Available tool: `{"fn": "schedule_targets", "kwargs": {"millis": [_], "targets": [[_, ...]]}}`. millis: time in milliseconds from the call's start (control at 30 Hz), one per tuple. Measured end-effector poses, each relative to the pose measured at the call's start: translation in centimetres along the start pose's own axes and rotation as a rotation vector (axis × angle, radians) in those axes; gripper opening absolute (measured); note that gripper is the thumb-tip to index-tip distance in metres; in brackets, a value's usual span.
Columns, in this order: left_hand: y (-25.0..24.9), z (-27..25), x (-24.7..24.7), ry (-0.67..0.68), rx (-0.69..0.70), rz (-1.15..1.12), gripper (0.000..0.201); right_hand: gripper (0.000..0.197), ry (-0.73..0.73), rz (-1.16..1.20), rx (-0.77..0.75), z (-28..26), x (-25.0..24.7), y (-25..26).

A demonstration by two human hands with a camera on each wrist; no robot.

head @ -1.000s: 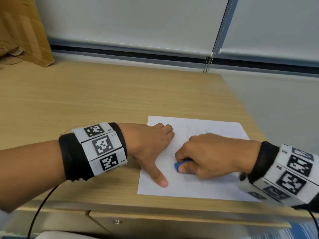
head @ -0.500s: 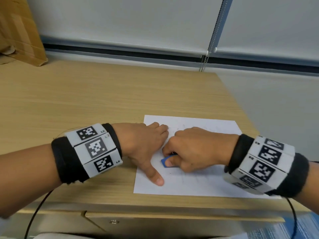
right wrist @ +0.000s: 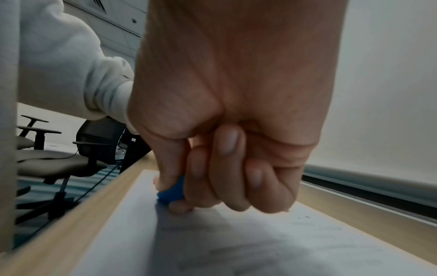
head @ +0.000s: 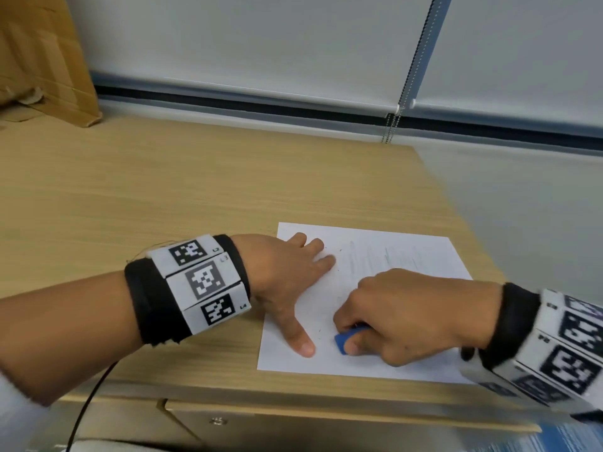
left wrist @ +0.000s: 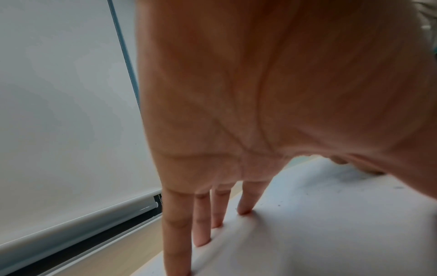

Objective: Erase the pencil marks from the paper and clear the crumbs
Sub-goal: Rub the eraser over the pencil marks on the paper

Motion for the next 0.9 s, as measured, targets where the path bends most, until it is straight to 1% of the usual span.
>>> {"fn": "schedule_targets", "kwargs": {"millis": [33, 133, 167, 200, 267, 333, 400, 467, 600, 633, 733, 833, 900], "targets": [[0.0, 0.0, 0.0, 0.003, -0.002, 0.004, 0.132, 0.028, 0.001, -0.002, 0.004, 0.0, -0.2, 0.0], [-0.1, 0.0, -0.1, 0.006, -0.006, 0.019, 0.130, 0.026, -0.090, -0.023, 0.074, 0.8, -1.0, -1.1], [-0.1, 0.0, -0.2, 0.010, -0.008, 0.021, 0.130, 0.026, -0.110, -0.018, 0.073, 0.8, -0.9, -1.3], [-0.1, 0.1, -0.2, 0.018, -0.011, 0.022, 0.130, 0.026, -0.109, -0.010, 0.054, 0.5, -0.5, -1.3], [-0.1, 0.1, -0.3, 0.035, -0.016, 0.016, 0.133, 0.026, -0.050, 0.006, -0.001, -0.2, 0.3, -0.8], [-0.2, 0.0, -0.3, 0.046, -0.020, 0.009, 0.134, 0.026, -0.013, 0.012, -0.002, -0.5, 0.2, -0.4], [-0.2, 0.1, -0.4, 0.047, -0.019, 0.009, 0.133, 0.026, -0.065, 0.000, 0.043, 0.0, -0.4, -0.9], [-0.1, 0.1, -0.3, 0.051, -0.019, 0.012, 0.134, 0.026, -0.107, 0.006, 0.054, 0.1, -0.4, -1.4], [-0.1, 0.2, -0.3, 0.051, -0.017, 0.014, 0.136, 0.029, -0.023, 0.024, 0.011, -0.8, 0.5, -0.6], [-0.2, 0.1, -0.3, 0.051, -0.017, 0.014, 0.136, 0.029, -0.028, 0.016, 0.027, -0.7, 0.2, -0.6], [-0.1, 0.1, -0.4, 0.058, -0.019, 0.021, 0.135, 0.027, -0.110, 0.013, 0.077, -0.1, -0.4, -1.3], [-0.2, 0.1, -0.4, 0.056, -0.017, 0.028, 0.135, 0.027, -0.064, 0.027, 0.025, -0.7, 0.4, -0.9], [-0.3, 0.1, -0.4, 0.066, -0.021, 0.029, 0.136, 0.028, -0.043, 0.011, 0.017, -0.8, 0.4, -0.5]]}}
Point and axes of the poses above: each hand's wrist, its own z-axis towards the middle knuckle, its own x-axis out of the palm, y = z × x, the point moved 2 cm from there along z, towards the middle knuckle, and after that the axes turned 13 degrees about z, right-handed, at the moved point
